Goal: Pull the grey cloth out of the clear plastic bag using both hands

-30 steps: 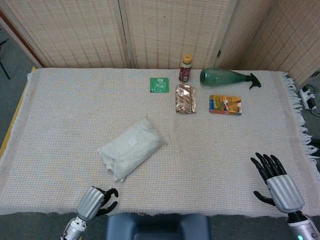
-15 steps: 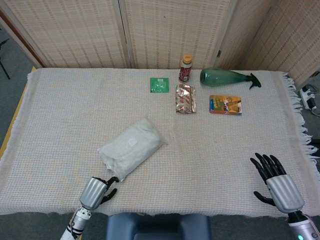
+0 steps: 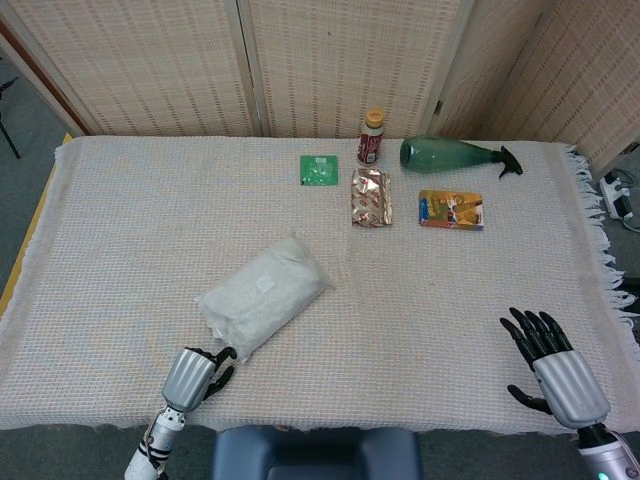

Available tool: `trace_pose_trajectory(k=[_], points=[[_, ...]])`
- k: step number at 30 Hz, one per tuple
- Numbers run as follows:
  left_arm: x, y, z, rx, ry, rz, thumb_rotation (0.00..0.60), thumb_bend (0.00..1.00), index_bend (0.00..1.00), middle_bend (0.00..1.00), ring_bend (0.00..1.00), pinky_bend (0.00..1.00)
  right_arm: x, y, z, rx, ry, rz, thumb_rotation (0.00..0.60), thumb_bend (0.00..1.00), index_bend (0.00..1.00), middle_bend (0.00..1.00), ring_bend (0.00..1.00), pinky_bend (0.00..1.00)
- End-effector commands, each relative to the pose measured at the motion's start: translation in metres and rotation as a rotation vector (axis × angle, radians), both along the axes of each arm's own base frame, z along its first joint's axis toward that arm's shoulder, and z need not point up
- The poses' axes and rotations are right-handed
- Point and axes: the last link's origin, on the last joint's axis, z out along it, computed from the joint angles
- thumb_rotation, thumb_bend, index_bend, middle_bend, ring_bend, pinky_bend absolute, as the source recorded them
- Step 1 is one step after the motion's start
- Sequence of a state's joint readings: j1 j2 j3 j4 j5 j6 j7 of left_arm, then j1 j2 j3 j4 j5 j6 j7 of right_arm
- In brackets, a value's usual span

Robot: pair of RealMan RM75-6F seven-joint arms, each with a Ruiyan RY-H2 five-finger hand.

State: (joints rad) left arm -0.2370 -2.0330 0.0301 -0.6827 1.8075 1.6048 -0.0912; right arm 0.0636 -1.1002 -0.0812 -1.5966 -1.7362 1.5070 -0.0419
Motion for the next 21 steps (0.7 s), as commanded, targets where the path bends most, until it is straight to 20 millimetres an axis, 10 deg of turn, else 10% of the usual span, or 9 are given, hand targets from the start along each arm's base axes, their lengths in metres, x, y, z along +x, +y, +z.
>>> trace_pose_trajectory(k=[1, 21], points=[[-0.0007, 0.0012, -0.0025, -0.001, 0.002, 0.004, 0.6, 0.38, 0.53, 1.0, 1.0, 1.0, 0.0001, 0.0002, 0.0005, 0.001, -0.001, 0.002, 0.6, 0.1, 0.0, 0.0, 0.0, 0.0], [-0.0028, 0.0087, -0.0093, 0.005, -0.005, 0.013, 0.6, 0.37, 0.54, 1.0, 1.0, 1.0, -0.0001, 0.0007, 0.0005, 0.01, -0.001, 0.0, 0.6, 0.1, 0.0, 0.0, 0.0, 0.0]])
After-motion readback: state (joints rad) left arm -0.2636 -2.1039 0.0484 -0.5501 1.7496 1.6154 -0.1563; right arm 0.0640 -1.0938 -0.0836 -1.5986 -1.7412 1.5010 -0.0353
